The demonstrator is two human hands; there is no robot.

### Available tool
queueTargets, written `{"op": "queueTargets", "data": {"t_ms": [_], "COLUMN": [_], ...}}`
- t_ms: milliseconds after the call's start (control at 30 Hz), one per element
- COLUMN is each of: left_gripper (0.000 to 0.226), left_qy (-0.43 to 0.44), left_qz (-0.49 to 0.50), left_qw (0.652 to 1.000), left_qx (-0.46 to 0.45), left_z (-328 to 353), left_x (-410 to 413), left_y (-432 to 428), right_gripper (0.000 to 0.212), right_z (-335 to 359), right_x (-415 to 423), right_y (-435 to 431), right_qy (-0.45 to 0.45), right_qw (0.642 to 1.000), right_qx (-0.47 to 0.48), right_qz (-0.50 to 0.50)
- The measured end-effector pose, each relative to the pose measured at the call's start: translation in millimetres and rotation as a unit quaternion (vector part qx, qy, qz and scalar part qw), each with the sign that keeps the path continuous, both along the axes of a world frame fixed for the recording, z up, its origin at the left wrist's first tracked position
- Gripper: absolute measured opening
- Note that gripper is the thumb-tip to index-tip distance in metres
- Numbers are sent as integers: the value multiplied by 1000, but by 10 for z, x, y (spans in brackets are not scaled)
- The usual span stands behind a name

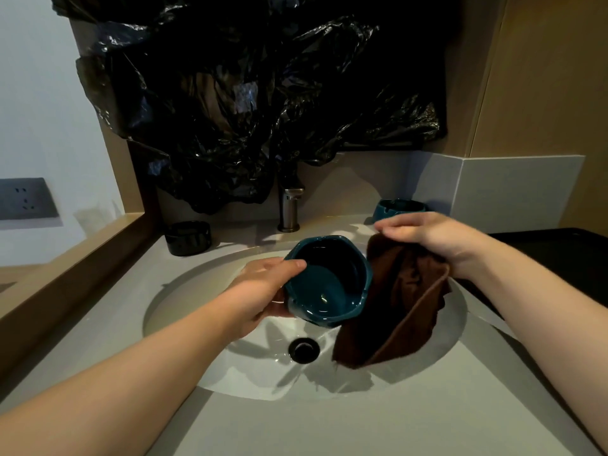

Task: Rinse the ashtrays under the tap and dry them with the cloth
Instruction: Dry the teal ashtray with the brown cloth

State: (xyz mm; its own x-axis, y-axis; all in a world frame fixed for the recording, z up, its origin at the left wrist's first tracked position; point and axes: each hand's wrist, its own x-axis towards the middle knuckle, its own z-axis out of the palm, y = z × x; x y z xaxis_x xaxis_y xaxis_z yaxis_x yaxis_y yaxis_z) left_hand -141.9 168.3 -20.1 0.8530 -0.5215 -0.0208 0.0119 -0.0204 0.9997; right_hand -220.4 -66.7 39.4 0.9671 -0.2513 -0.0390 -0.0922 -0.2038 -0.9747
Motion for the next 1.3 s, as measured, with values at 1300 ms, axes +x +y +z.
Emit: {"op": "queueTargets", "data": {"t_ms": [1300], "left_gripper": [6], "left_qy": [-189], "left_qz": [210], "left_qw": [958], "left_qx": [-50], "left_z": [67], "left_x": [-125], "left_y": [-58], "right_gripper": [49], "right_z": [-353], "right_x": [-43], "right_y": [886], "right_qy": [-118], "right_qw": [688], "right_qx": [-701], "right_qz": [146]}}
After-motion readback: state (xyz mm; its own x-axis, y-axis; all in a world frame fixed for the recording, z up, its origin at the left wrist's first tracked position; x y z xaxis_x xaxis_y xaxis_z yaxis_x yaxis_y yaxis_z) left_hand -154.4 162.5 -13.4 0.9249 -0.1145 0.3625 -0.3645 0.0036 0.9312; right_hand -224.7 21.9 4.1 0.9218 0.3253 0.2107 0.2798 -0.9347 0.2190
